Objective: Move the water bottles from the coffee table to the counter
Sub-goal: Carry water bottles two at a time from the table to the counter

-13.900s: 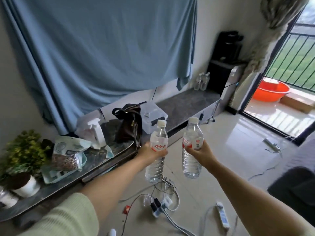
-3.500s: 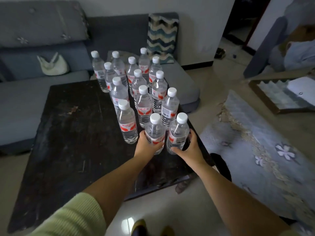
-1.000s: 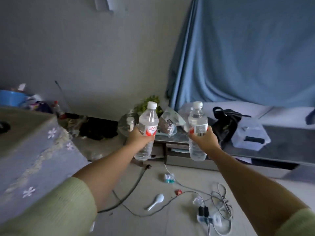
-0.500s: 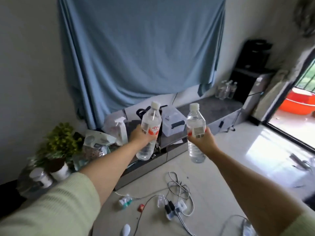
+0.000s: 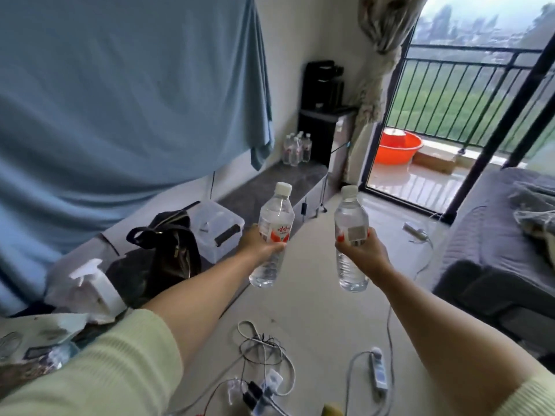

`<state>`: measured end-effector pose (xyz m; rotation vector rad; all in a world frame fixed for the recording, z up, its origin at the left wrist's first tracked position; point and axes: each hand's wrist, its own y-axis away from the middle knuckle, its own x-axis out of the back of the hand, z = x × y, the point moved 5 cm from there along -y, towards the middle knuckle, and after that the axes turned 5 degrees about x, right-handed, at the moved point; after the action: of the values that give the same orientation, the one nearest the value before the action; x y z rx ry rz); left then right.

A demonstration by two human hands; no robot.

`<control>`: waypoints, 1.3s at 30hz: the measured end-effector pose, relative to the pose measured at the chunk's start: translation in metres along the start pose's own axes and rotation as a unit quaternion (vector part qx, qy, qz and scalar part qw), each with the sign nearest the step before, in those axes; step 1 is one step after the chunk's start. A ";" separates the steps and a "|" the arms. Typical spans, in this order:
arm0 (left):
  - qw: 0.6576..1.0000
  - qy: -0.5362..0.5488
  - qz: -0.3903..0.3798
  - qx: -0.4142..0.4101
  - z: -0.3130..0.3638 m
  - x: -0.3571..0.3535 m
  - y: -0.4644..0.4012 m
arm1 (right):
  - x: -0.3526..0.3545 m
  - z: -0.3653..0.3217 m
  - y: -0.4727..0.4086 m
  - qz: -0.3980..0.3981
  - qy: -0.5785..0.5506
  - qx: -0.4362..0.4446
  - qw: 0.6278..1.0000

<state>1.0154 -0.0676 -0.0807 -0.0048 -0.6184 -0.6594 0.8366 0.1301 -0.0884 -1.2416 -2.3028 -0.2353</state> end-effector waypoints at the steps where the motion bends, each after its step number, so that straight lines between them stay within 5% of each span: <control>1: 1.000 -0.007 -0.007 -0.005 0.009 -0.010 -0.012 | 0.006 0.006 -0.013 0.000 0.004 -0.004 1.000; 16: 0.998 0.027 -0.051 -0.009 0.146 -0.154 -0.182 | 0.107 0.073 -0.242 0.023 -0.022 -0.032 0.999; 39: 0.991 0.053 -0.092 0.079 0.237 -0.199 -0.571 | 0.050 0.113 -0.616 0.021 -0.101 -0.079 0.991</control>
<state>0.4371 -0.3621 -0.0996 0.2362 -0.5711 -0.7815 0.2694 -0.1402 -0.1066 -1.4512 -2.4661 -0.2939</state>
